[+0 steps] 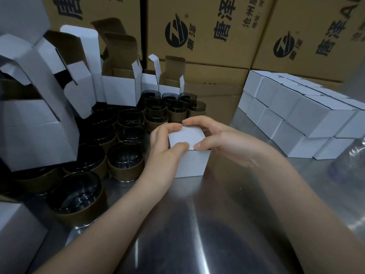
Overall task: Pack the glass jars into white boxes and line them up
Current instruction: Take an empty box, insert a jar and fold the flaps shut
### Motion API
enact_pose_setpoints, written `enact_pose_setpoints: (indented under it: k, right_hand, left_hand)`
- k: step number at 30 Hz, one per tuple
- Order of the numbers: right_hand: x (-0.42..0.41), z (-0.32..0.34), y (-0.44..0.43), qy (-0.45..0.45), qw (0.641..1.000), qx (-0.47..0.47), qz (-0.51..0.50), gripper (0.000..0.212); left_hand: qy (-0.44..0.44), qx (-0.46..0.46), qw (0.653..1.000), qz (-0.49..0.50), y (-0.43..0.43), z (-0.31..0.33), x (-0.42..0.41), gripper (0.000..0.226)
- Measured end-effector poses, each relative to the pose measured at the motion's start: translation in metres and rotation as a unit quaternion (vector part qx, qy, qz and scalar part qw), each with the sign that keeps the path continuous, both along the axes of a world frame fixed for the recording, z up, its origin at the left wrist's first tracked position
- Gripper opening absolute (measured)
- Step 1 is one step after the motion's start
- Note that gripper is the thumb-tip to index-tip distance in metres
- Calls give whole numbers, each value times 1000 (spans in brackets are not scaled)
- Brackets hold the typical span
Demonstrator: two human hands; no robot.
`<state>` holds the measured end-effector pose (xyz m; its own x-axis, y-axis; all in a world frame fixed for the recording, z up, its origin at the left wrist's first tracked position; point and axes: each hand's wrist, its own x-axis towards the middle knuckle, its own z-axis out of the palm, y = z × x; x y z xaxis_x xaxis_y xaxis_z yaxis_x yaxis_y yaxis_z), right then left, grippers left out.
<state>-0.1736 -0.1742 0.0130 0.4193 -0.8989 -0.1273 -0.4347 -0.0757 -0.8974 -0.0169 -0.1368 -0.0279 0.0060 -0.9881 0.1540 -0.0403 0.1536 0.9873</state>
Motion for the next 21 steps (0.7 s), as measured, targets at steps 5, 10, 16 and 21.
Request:
enact_pose_setpoints:
  k: [5,10,16,21]
  right_hand:
    - [4,2,2,-2,1000,-11,-4,62]
    - [9,3,7,59,998,-35,15,56]
    - [12,3,15,215,956,-199,5,41]
    - [18,3,27,267,935,-234,2,58]
  left_hand:
    - [2,-4,1000,3,-1,-2,-2,32]
    - [5,1,1000,9,2,-1,-5,34]
    - [-2,-20,1000,24,-1,-8,-3,51]
    - [-57,-34,997,29,-2,-17,-2,47]
